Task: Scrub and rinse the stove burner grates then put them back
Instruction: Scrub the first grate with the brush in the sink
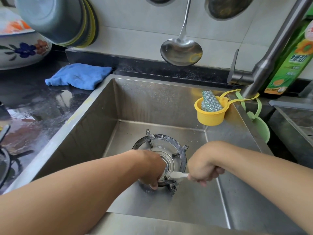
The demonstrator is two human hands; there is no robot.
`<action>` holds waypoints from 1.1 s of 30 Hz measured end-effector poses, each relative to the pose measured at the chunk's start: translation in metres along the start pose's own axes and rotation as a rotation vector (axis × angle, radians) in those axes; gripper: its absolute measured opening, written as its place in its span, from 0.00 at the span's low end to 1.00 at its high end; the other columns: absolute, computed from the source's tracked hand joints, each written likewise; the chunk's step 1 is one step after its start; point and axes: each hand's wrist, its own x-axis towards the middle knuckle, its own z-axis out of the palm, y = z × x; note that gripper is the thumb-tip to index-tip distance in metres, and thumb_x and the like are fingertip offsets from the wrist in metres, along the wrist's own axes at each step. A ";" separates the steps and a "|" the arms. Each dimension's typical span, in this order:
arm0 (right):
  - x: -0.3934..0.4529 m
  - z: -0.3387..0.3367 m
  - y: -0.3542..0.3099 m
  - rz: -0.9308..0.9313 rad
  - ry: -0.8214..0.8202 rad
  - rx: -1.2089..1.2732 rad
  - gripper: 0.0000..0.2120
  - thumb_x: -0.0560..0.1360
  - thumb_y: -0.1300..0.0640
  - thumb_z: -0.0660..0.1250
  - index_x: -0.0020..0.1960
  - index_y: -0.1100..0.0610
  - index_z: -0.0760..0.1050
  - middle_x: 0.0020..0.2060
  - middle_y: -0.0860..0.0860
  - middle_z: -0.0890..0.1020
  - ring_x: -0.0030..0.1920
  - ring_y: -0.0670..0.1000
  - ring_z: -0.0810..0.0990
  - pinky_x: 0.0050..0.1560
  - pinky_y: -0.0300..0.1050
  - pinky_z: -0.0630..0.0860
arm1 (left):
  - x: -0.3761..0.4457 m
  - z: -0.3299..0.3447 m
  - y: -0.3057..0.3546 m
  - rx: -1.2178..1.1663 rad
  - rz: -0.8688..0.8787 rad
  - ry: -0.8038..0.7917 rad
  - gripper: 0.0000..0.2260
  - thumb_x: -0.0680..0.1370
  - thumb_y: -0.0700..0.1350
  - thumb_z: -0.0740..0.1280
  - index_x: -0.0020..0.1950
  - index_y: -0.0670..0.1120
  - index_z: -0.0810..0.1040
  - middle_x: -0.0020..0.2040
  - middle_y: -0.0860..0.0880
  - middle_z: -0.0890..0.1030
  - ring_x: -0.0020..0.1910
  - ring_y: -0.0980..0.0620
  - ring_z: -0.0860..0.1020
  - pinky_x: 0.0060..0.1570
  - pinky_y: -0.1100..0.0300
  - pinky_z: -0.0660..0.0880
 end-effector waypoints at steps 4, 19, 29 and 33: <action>0.003 -0.009 0.016 0.086 0.108 0.099 0.13 0.83 0.62 0.55 0.52 0.64 0.78 0.30 0.54 0.70 0.25 0.51 0.65 0.21 0.36 0.63 | -0.002 -0.002 -0.002 -0.061 -0.020 0.039 0.18 0.78 0.58 0.70 0.63 0.49 0.83 0.56 0.48 0.84 0.55 0.47 0.80 0.50 0.57 0.75; 0.008 -0.014 0.022 0.215 0.342 0.070 0.09 0.79 0.63 0.58 0.57 0.60 0.74 0.41 0.55 0.76 0.44 0.59 0.76 0.53 0.49 0.78 | -0.021 -0.010 -0.033 -0.070 -0.155 0.027 0.22 0.75 0.48 0.76 0.69 0.59 0.79 0.64 0.48 0.76 0.50 0.51 0.68 0.51 0.62 0.68; -0.008 -0.009 0.022 0.148 0.156 0.112 0.16 0.84 0.57 0.55 0.56 0.64 0.80 0.33 0.54 0.75 0.28 0.51 0.70 0.35 0.44 0.72 | -0.013 -0.009 -0.031 -0.017 -0.153 0.081 0.20 0.72 0.56 0.78 0.62 0.53 0.84 0.55 0.51 0.84 0.56 0.47 0.81 0.46 0.59 0.74; -0.010 -0.003 0.013 0.122 0.191 0.097 0.09 0.81 0.61 0.59 0.49 0.65 0.76 0.38 0.58 0.78 0.33 0.55 0.73 0.38 0.46 0.73 | -0.007 -0.008 -0.020 0.033 -0.138 0.124 0.18 0.71 0.59 0.77 0.56 0.52 0.85 0.51 0.51 0.84 0.51 0.46 0.82 0.50 0.56 0.79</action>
